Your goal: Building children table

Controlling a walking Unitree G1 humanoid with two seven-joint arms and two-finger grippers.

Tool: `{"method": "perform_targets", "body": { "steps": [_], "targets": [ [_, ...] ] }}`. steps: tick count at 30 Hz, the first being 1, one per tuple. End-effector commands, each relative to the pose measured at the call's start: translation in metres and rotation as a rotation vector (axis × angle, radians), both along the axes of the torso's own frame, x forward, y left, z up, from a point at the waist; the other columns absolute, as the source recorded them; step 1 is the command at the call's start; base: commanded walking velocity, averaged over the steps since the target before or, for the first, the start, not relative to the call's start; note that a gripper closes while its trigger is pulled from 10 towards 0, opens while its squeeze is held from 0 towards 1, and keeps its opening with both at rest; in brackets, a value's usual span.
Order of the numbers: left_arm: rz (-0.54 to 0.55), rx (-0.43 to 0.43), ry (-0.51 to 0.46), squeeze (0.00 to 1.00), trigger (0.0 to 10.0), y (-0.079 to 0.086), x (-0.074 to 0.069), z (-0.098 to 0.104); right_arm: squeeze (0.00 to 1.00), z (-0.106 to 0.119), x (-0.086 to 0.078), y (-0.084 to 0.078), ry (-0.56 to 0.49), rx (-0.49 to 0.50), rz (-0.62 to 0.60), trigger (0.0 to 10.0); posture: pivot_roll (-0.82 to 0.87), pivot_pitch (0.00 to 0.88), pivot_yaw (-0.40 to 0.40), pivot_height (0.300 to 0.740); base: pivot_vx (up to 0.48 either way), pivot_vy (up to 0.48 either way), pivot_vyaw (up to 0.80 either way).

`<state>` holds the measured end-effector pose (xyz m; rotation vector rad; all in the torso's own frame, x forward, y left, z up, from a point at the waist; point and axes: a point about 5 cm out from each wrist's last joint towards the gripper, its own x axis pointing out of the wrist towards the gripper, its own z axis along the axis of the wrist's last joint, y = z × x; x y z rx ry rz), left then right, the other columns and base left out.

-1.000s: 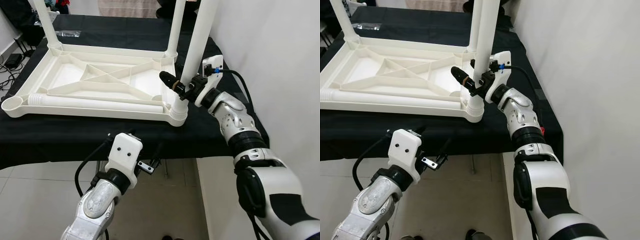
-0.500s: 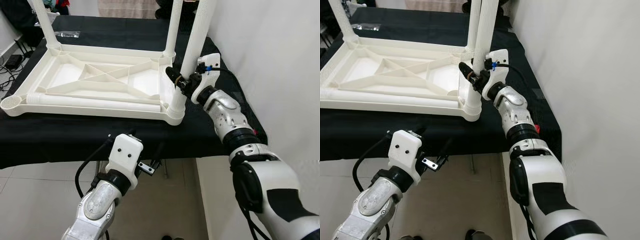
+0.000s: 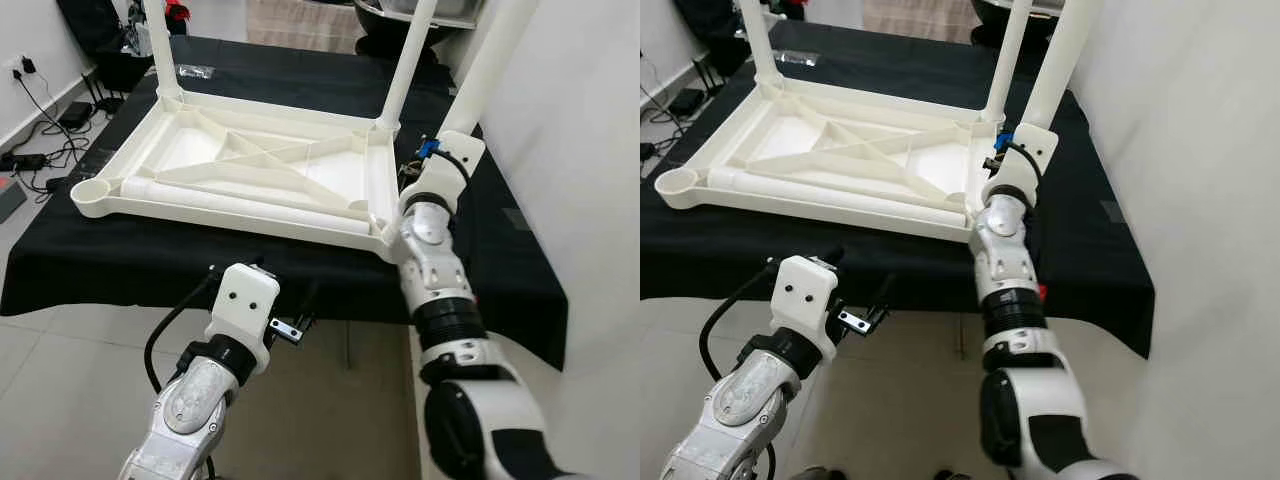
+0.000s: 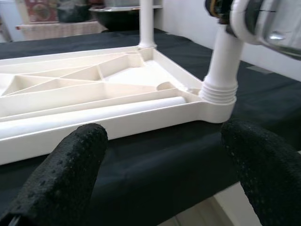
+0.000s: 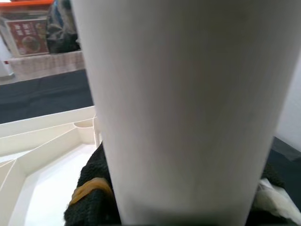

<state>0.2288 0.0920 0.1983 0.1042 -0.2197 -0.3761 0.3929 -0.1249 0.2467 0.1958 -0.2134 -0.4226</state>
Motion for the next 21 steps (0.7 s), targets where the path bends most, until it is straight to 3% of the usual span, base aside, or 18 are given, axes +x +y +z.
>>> {"method": "perform_targets", "body": {
  "steps": [1, 2, 5, 6, 10, 11, 13, 17, 19, 21],
  "targets": [
    [-0.007, 0.002, 0.005, 0.0, 10.0, -0.003, -0.001, -0.002, 0.0, -0.035, -0.002, -0.004, 0.137, 0.049, -0.029, 2.8, 0.1, 0.189, -0.117, 0.74, 0.0, 0.0, 0.0],
    [-0.003, 0.004, 0.009, 0.0, 10.0, -0.001, -0.001, -0.003, 0.0, -0.035, 0.001, 0.01, 0.126, 0.011, 0.085, 10.0, 0.1, 0.189, -0.118, 0.74, 0.0, 0.0, 0.0],
    [-0.003, 0.005, 0.01, 0.0, 10.0, -0.001, -0.001, -0.003, 0.0, -0.035, 0.001, 0.011, 0.109, 0.016, 0.111, 10.0, 0.1, 0.187, -0.118, 0.74, 0.0, 0.0, 0.0],
    [-0.003, 0.005, 0.01, 0.0, 10.0, -0.001, -0.001, -0.003, 1.0, -0.032, 0.0, 0.011, 0.088, 0.01, 0.13, 10.0, 0.1, 0.187, -0.118, 0.74, 0.0, 0.0, 0.0],
    [-0.005, 0.003, 0.009, 0.0, 10.0, -0.002, -0.001, -0.003, 1.0, -0.023, -0.003, 0.004, 0.03, -0.025, 0.188, 10.0, 0.09, 0.187, -0.117, 0.74, 0.0, 0.0, 0.0],
    [-0.005, 0.003, 0.008, 0.0, 10.0, -0.002, 0.0, -0.003, 0.0, -0.021, -0.002, -0.001, 0.017, -0.043, 0.213, 10.0, 0.09, 0.188, -0.118, 0.74, 0.0, 0.0, 0.0],
    [-0.005, 0.003, 0.008, 0.0, 10.0, -0.002, 0.0, -0.003, 0.0, -0.021, -0.002, -0.001, 0.017, -0.043, 0.213, 10.0, 0.09, 0.188, -0.118, 0.74, 0.0, 0.0, 0.0],
    [-0.002, 0.005, 0.006, 0.0, 10.0, -0.002, 0.001, -0.003, 0.0, -0.022, -0.002, -0.019, -0.069, -0.035, 0.638, 10.0, 0.09, 0.184, -0.118, 0.74, 0.0, 0.0, 0.0],
    [-0.001, 0.005, 0.006, 0.0, 10.0, -0.002, 0.001, -0.003, 0.0, -0.023, -0.002, -0.023, -0.077, -0.02, 0.693, 10.0, 0.09, 0.183, -0.117, 0.74, 0.0, 0.0, 0.0],
    [-0.001, 0.006, 0.005, 0.0, 10.0, -0.002, 0.001, -0.003, 0.0, -0.021, -0.004, -0.033, -0.107, -0.013, 0.826, 10.0, 0.09, 0.181, -0.118, 0.74, 0.0, 0.0, 0.0]
  ]
}}
